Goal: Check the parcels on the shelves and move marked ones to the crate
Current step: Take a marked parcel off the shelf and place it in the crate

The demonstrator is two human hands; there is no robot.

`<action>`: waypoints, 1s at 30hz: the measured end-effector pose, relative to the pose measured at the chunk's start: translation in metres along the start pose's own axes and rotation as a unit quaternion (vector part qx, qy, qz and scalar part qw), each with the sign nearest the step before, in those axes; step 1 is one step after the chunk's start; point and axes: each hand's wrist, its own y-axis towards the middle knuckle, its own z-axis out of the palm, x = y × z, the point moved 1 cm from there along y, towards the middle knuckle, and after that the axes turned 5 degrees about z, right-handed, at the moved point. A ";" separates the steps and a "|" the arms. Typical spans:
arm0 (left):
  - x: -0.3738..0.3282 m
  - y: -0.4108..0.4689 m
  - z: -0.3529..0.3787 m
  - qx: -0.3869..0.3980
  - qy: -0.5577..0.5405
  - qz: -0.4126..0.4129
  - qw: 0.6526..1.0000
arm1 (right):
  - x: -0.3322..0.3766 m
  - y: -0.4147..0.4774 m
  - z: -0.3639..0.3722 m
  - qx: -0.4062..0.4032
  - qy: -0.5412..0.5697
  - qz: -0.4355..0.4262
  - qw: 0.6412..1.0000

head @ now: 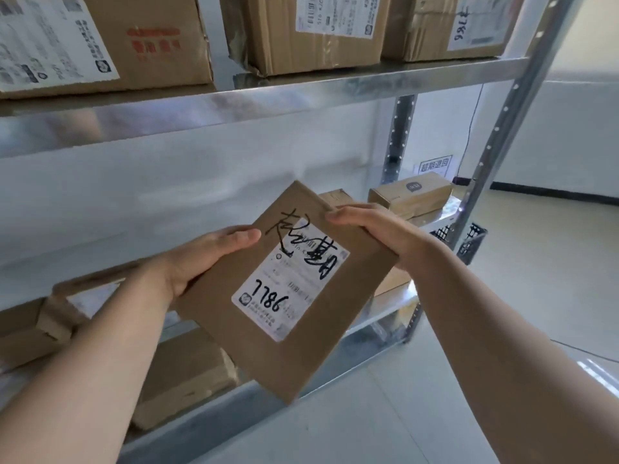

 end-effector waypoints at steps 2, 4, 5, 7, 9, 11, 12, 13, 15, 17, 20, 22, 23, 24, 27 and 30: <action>0.005 0.009 0.022 -0.012 -0.014 0.007 1.000 | -0.016 -0.007 -0.015 -0.095 0.005 0.000 0.995; 0.009 0.018 0.045 -0.028 -0.017 0.003 0.999 | -0.037 -0.016 -0.029 -0.204 0.060 0.007 0.977; 0.011 0.022 0.057 -0.030 -0.021 -0.001 0.999 | -0.048 -0.022 -0.032 -0.227 0.091 0.013 0.969; 0.011 0.030 0.081 -0.036 -0.035 -0.011 0.999 | -0.074 -0.034 -0.035 -0.212 0.144 0.037 0.966; 0.011 0.037 0.107 -0.043 -0.055 -0.019 0.997 | -0.099 -0.046 -0.035 -0.187 0.201 0.071 0.959; 0.010 0.043 0.136 -0.051 -0.074 -0.024 0.996 | -0.121 -0.060 -0.041 -0.165 0.250 0.102 0.949; 0.009 0.047 0.153 -0.056 -0.086 -0.028 0.994 | -0.130 -0.069 -0.048 -0.160 0.275 0.116 0.941; 0.008 0.049 0.164 -0.062 -0.098 -0.033 0.993 | -0.136 -0.075 -0.053 -0.159 0.295 0.124 0.934; 0.005 0.055 0.196 -0.062 -0.112 -0.041 0.991 | -0.147 -0.092 -0.072 -0.174 0.328 0.131 0.919; -0.001 0.061 0.231 -0.063 -0.116 -0.039 0.990 | -0.158 -0.108 -0.096 -0.202 0.352 0.135 0.904; -0.010 0.071 0.281 -0.053 -0.127 -0.045 0.989 | -0.169 -0.133 -0.135 -0.254 0.349 0.140 0.891; -0.017 0.078 0.314 -0.036 -0.132 -0.054 0.989 | -0.178 -0.149 -0.163 -0.269 0.351 0.138 0.886; -0.021 0.081 0.330 -0.030 -0.133 -0.058 0.989 | -0.184 -0.156 -0.176 -0.269 0.351 0.134 0.887; -0.024 0.084 0.345 -0.024 -0.135 -0.061 0.989 | -0.189 -0.164 -0.189 -0.267 0.353 0.131 0.887; -0.031 0.093 0.392 -0.005 -0.150 -0.069 0.986 | -0.209 -0.184 -0.228 -0.276 0.355 0.139 0.882; -0.034 0.099 0.425 0.001 -0.162 -0.079 0.984 | -0.224 -0.197 -0.256 -0.281 0.356 0.146 0.879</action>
